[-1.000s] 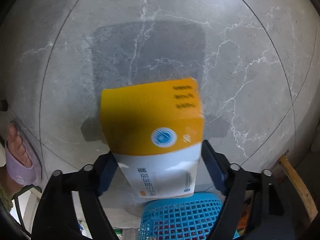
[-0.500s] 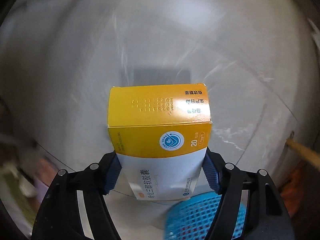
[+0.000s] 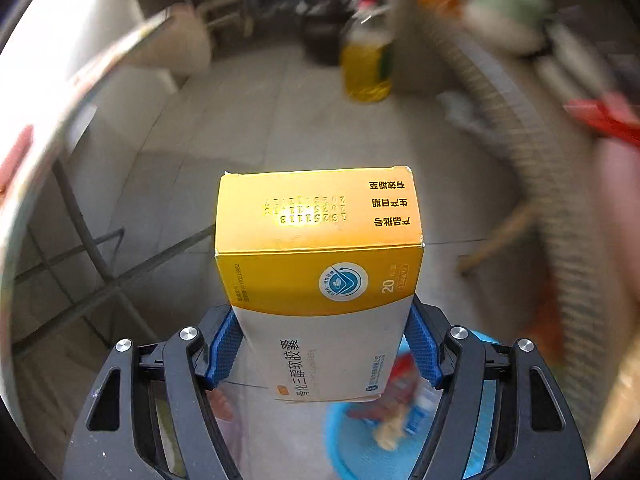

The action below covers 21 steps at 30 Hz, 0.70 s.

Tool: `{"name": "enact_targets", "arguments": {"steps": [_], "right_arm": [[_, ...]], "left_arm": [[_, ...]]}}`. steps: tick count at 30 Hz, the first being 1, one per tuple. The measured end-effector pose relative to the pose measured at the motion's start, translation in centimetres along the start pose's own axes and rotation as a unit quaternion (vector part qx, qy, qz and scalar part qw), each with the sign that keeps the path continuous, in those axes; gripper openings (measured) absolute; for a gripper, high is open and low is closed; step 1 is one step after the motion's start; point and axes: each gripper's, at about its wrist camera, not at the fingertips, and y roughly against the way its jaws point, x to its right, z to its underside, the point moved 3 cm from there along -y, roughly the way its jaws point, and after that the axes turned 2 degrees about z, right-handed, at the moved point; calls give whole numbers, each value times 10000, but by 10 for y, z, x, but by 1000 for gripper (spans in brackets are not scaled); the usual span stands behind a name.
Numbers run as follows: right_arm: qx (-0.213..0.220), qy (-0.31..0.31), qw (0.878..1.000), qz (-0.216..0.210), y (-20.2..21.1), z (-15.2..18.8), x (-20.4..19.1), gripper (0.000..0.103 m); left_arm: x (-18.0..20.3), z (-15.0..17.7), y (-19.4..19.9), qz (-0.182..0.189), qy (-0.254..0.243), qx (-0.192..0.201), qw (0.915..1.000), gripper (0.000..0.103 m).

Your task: Collect trash

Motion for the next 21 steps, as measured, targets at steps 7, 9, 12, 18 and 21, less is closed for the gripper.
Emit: {"name": "enact_targets", "arguments": {"steps": [7,9,12,18,21], "right_arm": [[-555,-66,9926,1079,-16,51,31,67],[-827,-274,9907,1043,-40,65,45,68],[-1299,-407,9836,1185,-72,90,55,74],[-1060,-976,9828,1153,-36,114,47,81],[-529,-969,9870,1169,18,115,32,82]], "left_arm": [[19,14,23,-56,-107,160,9998,92],[23,17,31,-145,-144,207,9996,92],[27,27,46,-287,-91,239,9993,92],[31,46,78,-940,-368,485,9937,97],[33,57,89,-1186,-487,582,9900,97]]}}
